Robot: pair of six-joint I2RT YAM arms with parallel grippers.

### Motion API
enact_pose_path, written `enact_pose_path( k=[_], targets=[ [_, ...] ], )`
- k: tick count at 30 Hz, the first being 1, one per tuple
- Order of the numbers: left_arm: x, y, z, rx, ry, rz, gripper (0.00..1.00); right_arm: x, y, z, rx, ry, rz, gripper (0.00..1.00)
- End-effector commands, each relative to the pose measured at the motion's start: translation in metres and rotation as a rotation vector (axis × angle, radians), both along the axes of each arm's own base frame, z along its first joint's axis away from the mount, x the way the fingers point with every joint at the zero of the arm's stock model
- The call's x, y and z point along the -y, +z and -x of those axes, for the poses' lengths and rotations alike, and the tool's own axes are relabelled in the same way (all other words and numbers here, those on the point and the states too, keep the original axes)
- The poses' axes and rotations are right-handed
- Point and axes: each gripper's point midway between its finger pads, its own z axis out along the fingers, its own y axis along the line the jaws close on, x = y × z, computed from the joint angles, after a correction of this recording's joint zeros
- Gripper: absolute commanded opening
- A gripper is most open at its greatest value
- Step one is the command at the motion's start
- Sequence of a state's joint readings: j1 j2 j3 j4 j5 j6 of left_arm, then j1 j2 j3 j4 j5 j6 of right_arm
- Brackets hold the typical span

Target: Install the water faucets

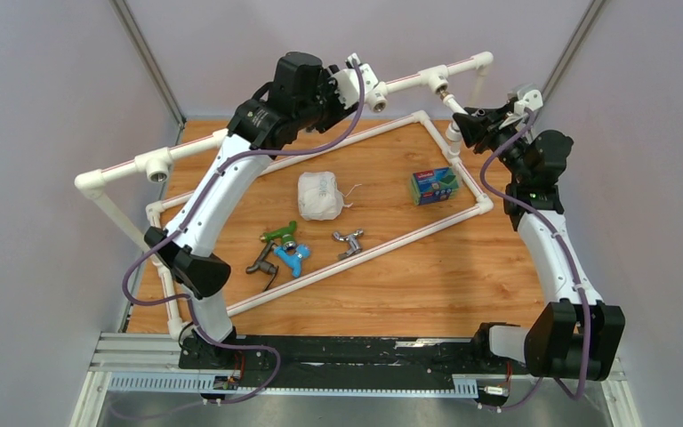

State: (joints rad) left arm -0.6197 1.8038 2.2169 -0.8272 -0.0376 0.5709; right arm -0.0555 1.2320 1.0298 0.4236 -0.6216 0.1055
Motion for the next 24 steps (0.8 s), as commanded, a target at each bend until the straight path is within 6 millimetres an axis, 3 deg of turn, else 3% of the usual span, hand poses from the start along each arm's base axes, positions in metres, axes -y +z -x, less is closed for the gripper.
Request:
enact_pose_path(
  k=[1, 3, 5, 8, 10, 14, 21, 24],
  targets=[
    [0.013, -0.032, -0.012, -0.061, -0.022, -0.018, 0.56, 0.0, 0.034, 0.0, 0.135, -0.001, 0.04, 0.0],
    [0.014, -0.036, -0.014, -0.058, -0.024, -0.029, 0.71, -0.001, 0.033, -0.001, 0.141, 0.003, 0.041, 0.0],
    [0.013, -0.036, -0.019, -0.04, -0.012, -0.04, 0.78, -0.001, 0.035, -0.001, 0.147, 0.005, 0.036, 0.0],
    [0.01, -0.038, -0.026, -0.021, 0.012, -0.066, 0.8, -0.003, 0.039, 0.002, 0.164, 0.02, 0.031, 0.0],
    [0.01, -0.038, -0.028, -0.014, 0.017, -0.069, 0.77, -0.005, 0.042, 0.004, 0.17, 0.027, 0.03, 0.0],
    [0.014, -0.042, -0.027, -0.03, -0.004, -0.063, 0.58, -0.005, 0.045, 0.005, 0.178, 0.032, 0.021, 0.0],
    [0.022, -0.048, -0.018, -0.072, -0.053, -0.04, 0.04, -0.009, 0.038, -0.001, 0.164, 0.061, 0.021, 0.0],
    [0.025, -0.052, -0.014, -0.094, -0.072, -0.035, 0.0, -0.01, 0.035, -0.004, 0.159, 0.066, 0.019, 0.0]
  ],
)
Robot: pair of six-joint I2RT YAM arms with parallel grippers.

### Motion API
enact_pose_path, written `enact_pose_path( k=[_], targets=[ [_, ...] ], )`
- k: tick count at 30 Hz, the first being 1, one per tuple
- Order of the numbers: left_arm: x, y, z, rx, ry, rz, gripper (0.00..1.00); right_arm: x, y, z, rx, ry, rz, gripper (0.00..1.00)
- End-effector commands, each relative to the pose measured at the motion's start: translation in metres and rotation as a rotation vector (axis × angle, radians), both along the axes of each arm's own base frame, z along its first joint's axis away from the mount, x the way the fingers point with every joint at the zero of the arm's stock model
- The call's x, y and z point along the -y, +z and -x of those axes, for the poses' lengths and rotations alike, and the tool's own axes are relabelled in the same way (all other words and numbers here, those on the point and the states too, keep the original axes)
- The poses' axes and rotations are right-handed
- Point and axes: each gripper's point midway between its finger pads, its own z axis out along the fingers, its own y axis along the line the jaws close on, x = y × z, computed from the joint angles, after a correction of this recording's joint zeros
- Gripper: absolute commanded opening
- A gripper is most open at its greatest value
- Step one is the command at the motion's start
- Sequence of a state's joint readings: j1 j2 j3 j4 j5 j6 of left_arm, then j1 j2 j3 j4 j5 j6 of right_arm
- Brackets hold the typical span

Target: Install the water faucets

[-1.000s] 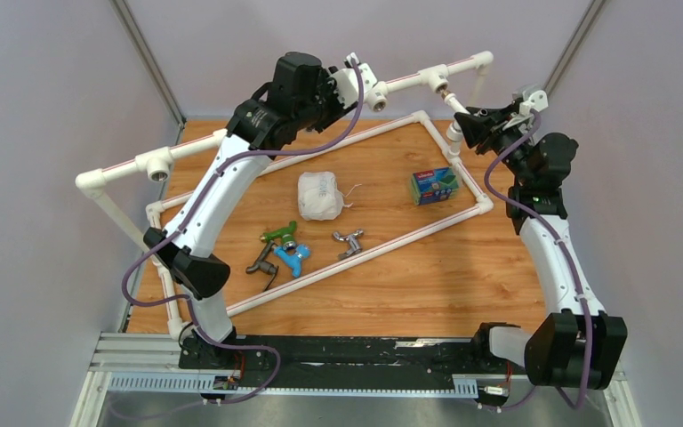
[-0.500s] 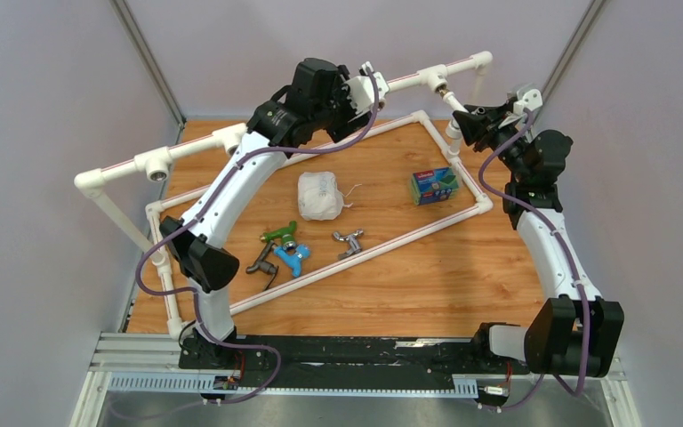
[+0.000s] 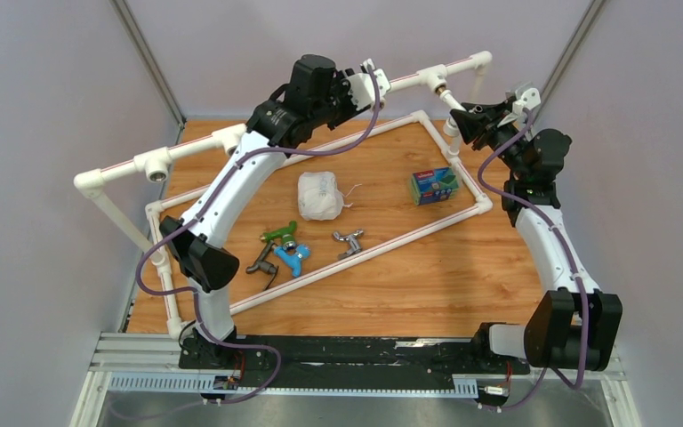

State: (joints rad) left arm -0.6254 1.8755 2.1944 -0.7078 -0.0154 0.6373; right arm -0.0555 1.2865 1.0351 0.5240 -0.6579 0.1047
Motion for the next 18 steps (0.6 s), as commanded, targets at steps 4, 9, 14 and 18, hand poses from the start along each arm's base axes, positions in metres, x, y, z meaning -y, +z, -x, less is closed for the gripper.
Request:
enact_pose_path(
  k=[4, 9, 14, 18],
  targets=[
    [0.006, -0.033, 0.022, -0.172, -0.06, 0.019, 0.0, -0.003, 0.028, 0.001, 0.108, 0.017, 0.028, 0.0],
    [0.008, -0.033, 0.03, -0.195, -0.08, 0.039, 0.0, 0.006, 0.025, -0.006, 0.111, -0.053, 0.04, 0.0],
    [0.009, -0.037, 0.036, -0.222, -0.095, 0.041, 0.0, 0.006, 0.033, -0.005, 0.144, -0.083, 0.054, 0.0],
    [0.011, -0.037, 0.04, -0.233, -0.108, 0.043, 0.0, 0.001, 0.045, -0.003, 0.159, -0.085, 0.044, 0.0]
  ],
)
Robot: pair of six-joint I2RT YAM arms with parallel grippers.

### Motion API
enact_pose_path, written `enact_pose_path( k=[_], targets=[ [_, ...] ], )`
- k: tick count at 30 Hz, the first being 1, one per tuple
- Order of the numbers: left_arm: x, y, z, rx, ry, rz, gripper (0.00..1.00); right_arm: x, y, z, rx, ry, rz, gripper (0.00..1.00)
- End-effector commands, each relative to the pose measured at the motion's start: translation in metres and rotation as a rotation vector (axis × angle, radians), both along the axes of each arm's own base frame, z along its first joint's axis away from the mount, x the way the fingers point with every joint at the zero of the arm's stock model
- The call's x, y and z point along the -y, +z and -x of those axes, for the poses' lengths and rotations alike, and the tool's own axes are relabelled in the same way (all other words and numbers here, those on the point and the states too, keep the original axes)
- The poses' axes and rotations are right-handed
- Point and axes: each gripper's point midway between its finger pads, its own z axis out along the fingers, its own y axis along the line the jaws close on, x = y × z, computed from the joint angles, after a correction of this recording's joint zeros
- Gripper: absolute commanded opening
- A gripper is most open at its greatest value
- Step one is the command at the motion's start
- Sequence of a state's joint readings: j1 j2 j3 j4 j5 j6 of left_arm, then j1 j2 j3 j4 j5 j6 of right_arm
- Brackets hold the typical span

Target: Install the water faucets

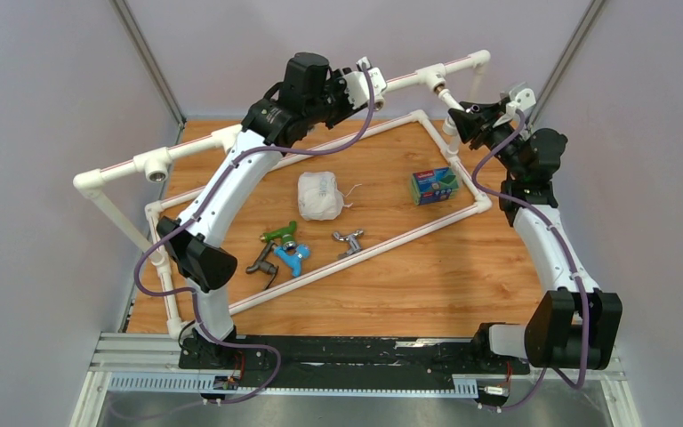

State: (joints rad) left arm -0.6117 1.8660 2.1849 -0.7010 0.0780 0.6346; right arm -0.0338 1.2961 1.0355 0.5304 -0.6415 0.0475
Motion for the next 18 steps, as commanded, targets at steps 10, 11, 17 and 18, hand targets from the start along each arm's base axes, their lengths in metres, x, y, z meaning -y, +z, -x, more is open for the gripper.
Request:
enact_pose_path(
  k=[10, 11, 17, 18],
  targets=[
    [0.006, -0.04, 0.041, -0.213, -0.044, -0.025, 0.0, 0.012, 0.068, 0.003, 0.155, -0.129, 0.019, 0.0],
    [0.006, -0.039, 0.042, -0.213, -0.048, -0.023, 0.0, 0.013, 0.066, 0.001, 0.144, -0.138, 0.029, 0.0],
    [0.016, -0.018, 0.061, -0.25, -0.107, 0.077, 0.0, 0.021, 0.038, 0.0, 0.137, -0.194, 0.154, 0.0],
    [0.018, -0.016, 0.064, -0.258, -0.119, 0.091, 0.0, 0.022, 0.033, 0.001, 0.145, -0.201, 0.175, 0.0]
  ],
)
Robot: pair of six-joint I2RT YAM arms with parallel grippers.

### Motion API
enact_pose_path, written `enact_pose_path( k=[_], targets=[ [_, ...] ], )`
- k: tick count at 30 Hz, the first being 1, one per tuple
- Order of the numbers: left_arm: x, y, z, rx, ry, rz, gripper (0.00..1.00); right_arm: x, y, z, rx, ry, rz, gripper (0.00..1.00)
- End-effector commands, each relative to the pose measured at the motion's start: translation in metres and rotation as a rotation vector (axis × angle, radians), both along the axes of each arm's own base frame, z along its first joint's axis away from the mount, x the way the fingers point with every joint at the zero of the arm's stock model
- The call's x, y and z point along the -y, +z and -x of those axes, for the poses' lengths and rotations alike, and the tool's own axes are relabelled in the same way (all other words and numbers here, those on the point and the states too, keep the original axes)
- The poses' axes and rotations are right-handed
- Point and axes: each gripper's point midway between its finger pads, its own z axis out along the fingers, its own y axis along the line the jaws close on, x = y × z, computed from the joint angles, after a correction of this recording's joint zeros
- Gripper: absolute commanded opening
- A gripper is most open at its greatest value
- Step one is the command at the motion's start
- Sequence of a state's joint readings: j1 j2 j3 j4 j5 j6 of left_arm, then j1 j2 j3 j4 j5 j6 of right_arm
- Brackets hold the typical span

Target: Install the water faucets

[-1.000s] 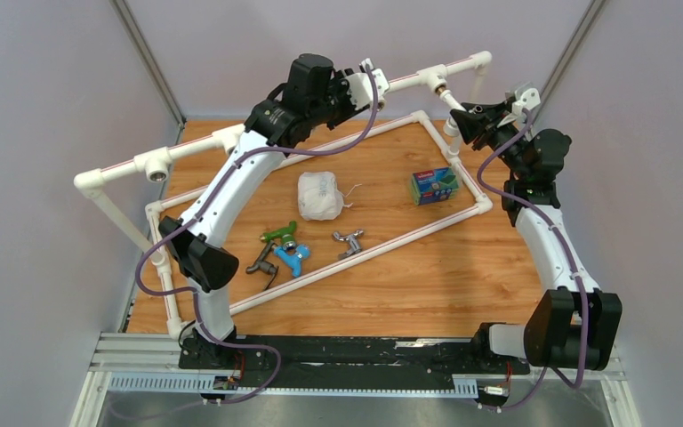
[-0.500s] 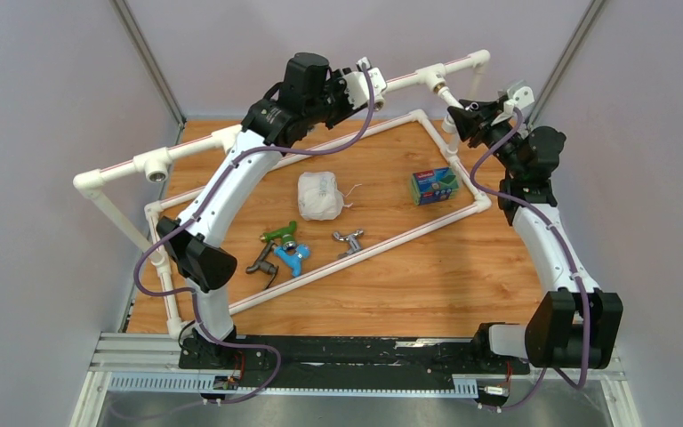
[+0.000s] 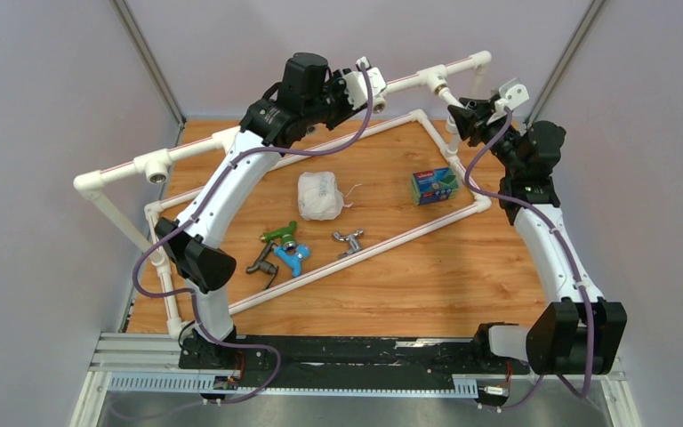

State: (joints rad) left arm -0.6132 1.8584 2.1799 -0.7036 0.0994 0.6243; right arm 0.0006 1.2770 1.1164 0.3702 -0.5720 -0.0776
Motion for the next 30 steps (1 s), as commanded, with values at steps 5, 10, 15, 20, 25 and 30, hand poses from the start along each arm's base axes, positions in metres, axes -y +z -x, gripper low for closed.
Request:
enact_pose_path(
  k=[5, 10, 15, 20, 25, 30],
  targets=[
    [0.022, -0.005, 0.076, -0.282, -0.152, 0.138, 0.0, 0.01, 0.001, 0.003, 0.157, -0.104, 0.183, 0.0],
    [0.02, -0.013, 0.073, -0.294, -0.13, 0.129, 0.0, -0.002, -0.011, 0.003, 0.194, -0.082, 0.249, 0.0],
    [0.021, -0.018, 0.071, -0.298, -0.117, 0.116, 0.0, -0.017, -0.021, 0.0, 0.215, -0.086, 0.322, 0.0],
    [0.022, -0.019, 0.071, -0.295, -0.116, 0.111, 0.0, -0.027, -0.033, -0.004, 0.225, -0.104, 0.437, 0.0],
    [0.023, -0.02, 0.07, -0.3, -0.116, 0.113, 0.0, -0.024, -0.054, -0.007, 0.206, -0.11, 0.488, 0.0],
    [0.023, -0.021, 0.07, -0.297, -0.117, 0.107, 0.0, -0.027, -0.073, -0.01, 0.137, -0.082, 0.397, 0.0]
  ],
)
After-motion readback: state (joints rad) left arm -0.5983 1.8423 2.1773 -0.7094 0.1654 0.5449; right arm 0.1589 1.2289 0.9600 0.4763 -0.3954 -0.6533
